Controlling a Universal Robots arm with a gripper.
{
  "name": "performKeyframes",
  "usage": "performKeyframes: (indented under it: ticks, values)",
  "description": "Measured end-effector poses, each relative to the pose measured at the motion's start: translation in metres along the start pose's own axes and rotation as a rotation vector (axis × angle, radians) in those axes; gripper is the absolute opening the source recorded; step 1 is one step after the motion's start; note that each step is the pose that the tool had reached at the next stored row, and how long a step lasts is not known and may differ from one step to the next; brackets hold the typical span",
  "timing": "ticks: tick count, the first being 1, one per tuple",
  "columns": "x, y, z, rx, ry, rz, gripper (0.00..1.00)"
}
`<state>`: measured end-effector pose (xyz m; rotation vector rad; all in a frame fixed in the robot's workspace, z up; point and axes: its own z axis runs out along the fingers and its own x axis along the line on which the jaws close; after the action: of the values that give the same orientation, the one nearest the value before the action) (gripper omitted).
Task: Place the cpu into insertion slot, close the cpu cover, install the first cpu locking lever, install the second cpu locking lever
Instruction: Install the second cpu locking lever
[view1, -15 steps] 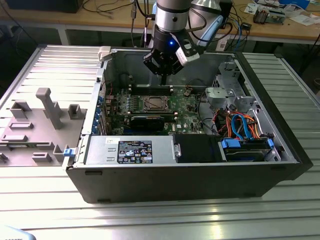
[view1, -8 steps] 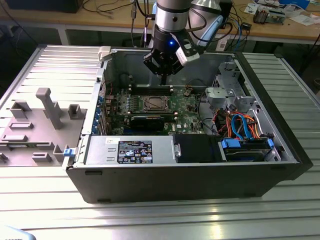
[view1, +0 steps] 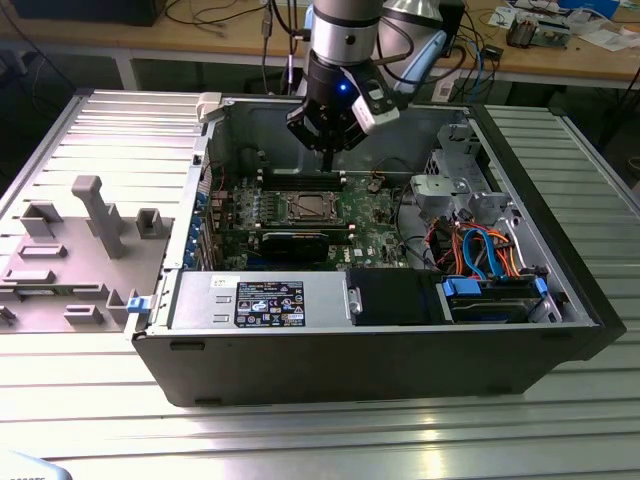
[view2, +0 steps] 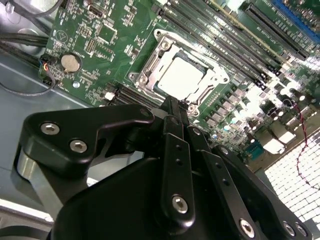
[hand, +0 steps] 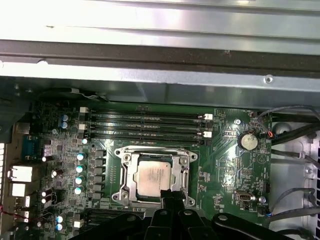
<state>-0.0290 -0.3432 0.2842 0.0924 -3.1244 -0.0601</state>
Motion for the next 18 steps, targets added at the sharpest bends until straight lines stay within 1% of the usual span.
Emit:
performKeyframes:
  ticks: [1, 2, 4, 7, 8, 9, 10, 12, 16, 18]
  values:
    - [0.0002, -0.003, 0.0, -0.003, -0.0002, 0.0, 0.11]
    - [0.0004, -0.0072, 0.0001, -0.0075, -0.0004, 0.0, 0.11]
    - [0.0008, -0.0136, 0.0002, -0.0174, -0.001, 0.0, 0.11]
    - [0.0014, -0.023, 0.0008, -0.0359, -0.0021, -0.001, 0.11]
    - [0.0016, -0.0272, 0.0012, -0.0446, -0.0027, -0.001, 0.11]
    - [0.0018, -0.0303, 0.0016, -0.0502, -0.003, -0.001, 0.11]
    - [0.002, -0.0347, 0.0019, -0.056, -0.0033, -0.001, 0.11]
    - [0.0023, -0.0396, 0.0028, -0.0604, -0.0037, -0.001, 0.11]
    - [0.0028, -0.0465, 0.0048, -0.0637, -0.0038, -0.001, 0.11]
    - [0.0039, -0.0514, 0.0065, -0.0676, -0.004, -0.001, 0.11]
